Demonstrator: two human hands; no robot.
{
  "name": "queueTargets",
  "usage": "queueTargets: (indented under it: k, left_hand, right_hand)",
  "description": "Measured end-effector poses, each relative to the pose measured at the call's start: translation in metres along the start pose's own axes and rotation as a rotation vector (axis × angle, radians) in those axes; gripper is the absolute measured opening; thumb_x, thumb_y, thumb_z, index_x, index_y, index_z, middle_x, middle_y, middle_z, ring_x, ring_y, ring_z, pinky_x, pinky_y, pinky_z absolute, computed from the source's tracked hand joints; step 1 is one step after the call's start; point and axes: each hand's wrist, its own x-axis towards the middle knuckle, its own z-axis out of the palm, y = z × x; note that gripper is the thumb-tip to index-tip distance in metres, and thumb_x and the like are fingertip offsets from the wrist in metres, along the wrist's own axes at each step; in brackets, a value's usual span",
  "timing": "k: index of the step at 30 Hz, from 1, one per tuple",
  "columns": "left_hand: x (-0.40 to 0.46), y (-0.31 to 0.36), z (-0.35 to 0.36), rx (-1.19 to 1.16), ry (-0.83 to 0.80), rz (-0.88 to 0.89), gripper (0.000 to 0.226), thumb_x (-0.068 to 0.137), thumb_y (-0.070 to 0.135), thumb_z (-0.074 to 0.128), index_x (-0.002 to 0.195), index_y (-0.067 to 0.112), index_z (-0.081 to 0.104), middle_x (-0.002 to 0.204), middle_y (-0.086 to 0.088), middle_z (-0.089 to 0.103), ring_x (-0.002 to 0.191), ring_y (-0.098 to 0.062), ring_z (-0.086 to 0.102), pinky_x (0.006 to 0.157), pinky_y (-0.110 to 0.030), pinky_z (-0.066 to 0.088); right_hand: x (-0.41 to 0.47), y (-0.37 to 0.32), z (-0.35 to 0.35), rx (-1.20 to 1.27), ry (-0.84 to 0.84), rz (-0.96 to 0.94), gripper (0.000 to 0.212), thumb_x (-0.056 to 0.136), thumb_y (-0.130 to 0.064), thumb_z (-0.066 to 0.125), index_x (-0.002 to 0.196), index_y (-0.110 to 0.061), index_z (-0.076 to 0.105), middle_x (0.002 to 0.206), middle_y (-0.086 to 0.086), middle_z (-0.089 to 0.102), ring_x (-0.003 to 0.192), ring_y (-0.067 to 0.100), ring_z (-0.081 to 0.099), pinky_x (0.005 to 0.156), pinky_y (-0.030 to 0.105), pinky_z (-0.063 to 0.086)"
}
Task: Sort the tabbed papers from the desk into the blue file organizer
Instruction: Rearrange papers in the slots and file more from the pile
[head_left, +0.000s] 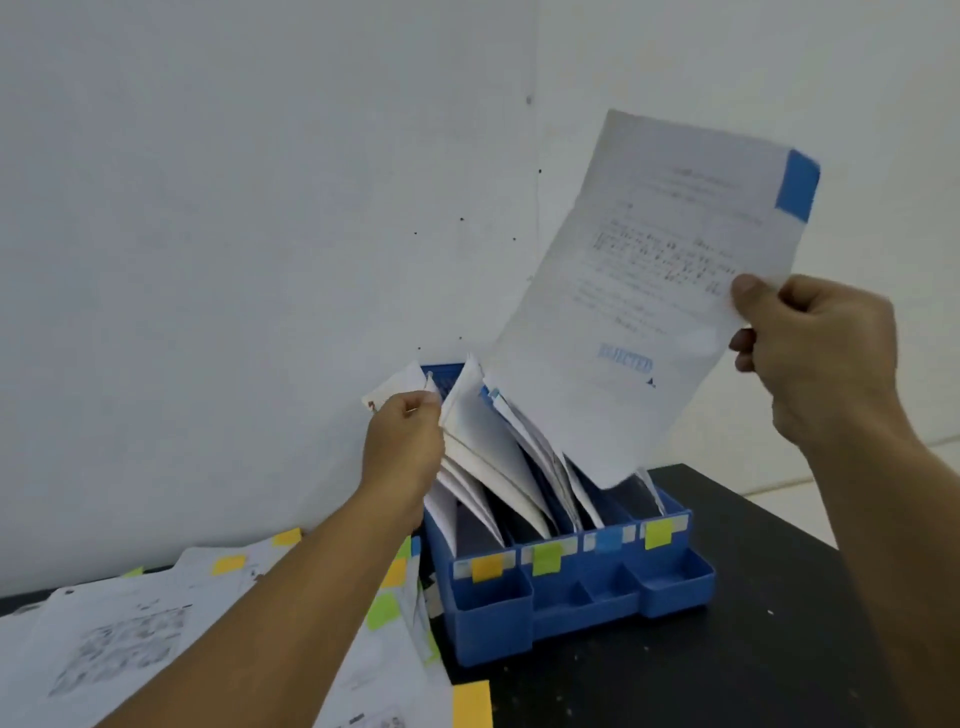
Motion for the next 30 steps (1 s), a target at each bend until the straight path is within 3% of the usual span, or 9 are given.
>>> queueTargets:
  k: [6,9,11,13,16,18,20,25,30]
  left_hand:
    - [0.007,0.005,0.044,0.111,-0.164,-0.04,0.066,0.087,0.025,0.069,0.14,0.022,0.03,0.095,-0.005,0.064,0.068,-0.025,0.072,0.066,-0.029,0.059]
    - [0.021,-0.006,0.066,0.163,-0.163,-0.046,0.098,0.075,0.036,0.08,0.147,0.032,0.013,0.114,-0.011,0.062,0.061,-0.022,0.07,0.048,-0.024,0.054]
    - [0.029,-0.013,0.077,0.29,-0.133,-0.006,0.117,0.064,0.052,0.081,0.148,0.036,0.001,0.125,-0.01,0.058,0.08,-0.025,0.071,0.058,-0.03,0.058]
    - [0.035,-0.019,0.085,0.422,-0.09,0.025,0.123,0.063,0.059,0.079,0.15,0.03,-0.003,0.136,-0.008,0.052,0.102,-0.029,0.064,0.081,-0.035,0.055]
    - [0.038,-0.023,0.092,0.423,-0.06,0.017,0.095,0.077,0.04,0.077,0.147,0.015,0.019,0.132,-0.004,0.052,0.102,-0.025,0.057,0.08,-0.029,0.045]
    - [0.043,-0.025,0.092,0.442,-0.031,0.034,0.053,0.08,0.028,0.072,0.124,0.014,0.046,0.114,-0.004,0.06,0.085,-0.021,0.056,0.073,-0.029,0.047]
    - [0.046,-0.028,0.089,0.468,0.02,0.089,0.03,0.081,0.024,0.066,0.107,0.015,0.054,0.1,-0.001,0.061,0.08,-0.021,0.056,0.068,-0.029,0.047]
    - [0.046,-0.032,0.081,0.405,0.112,0.248,0.026,0.084,0.021,0.059,0.109,0.016,0.057,0.097,0.003,0.062,0.083,-0.02,0.059,0.065,-0.028,0.046]
    - [0.046,-0.021,0.079,0.292,0.203,0.314,0.021,0.085,0.012,0.057,0.105,0.015,0.057,0.086,0.007,0.058,0.07,-0.012,0.053,0.055,-0.023,0.035]
  right_hand:
    - [0.024,-0.013,0.02,-0.074,0.041,-0.103,0.017,0.096,-0.026,0.064,0.088,-0.013,0.072,0.076,0.001,0.068,0.046,0.008,0.059,0.046,0.016,0.05]
    - [0.028,-0.014,0.031,-0.15,0.033,-0.153,0.021,0.097,-0.025,0.062,0.083,-0.011,0.071,0.073,0.001,0.068,0.049,0.012,0.063,0.043,0.012,0.047]
    - [0.031,-0.014,0.038,-0.196,0.029,-0.195,0.025,0.097,-0.024,0.061,0.079,-0.008,0.07,0.071,0.004,0.069,0.049,0.014,0.065,0.043,0.015,0.05]
    - [0.035,-0.011,0.046,-0.264,0.011,-0.246,0.03,0.096,-0.023,0.059,0.075,-0.003,0.067,0.07,0.007,0.07,0.049,0.017,0.066,0.048,0.024,0.057]
    - [0.039,0.0,0.059,-0.38,-0.024,-0.326,0.037,0.095,-0.025,0.055,0.068,-0.001,0.061,0.064,0.009,0.068,0.055,0.028,0.068,0.059,0.043,0.06]
    - [0.039,0.005,0.067,-0.421,-0.053,-0.362,0.039,0.094,-0.028,0.052,0.065,-0.002,0.057,0.064,0.012,0.066,0.06,0.035,0.067,0.059,0.047,0.059]
    - [0.037,0.01,0.074,-0.476,-0.087,-0.417,0.04,0.095,-0.028,0.05,0.064,-0.003,0.054,0.062,0.014,0.064,0.059,0.038,0.065,0.059,0.045,0.057]
    - [0.013,0.018,0.096,-0.694,-0.198,-0.555,0.048,0.102,-0.022,0.048,0.057,-0.016,0.031,0.05,-0.001,0.037,0.046,0.02,0.031,0.052,0.031,0.027]
    - [-0.004,0.045,0.114,-0.67,-0.298,-0.493,0.04,0.103,-0.026,0.048,0.067,-0.01,0.045,0.054,0.0,0.042,0.053,0.022,0.037,0.056,0.033,0.028]
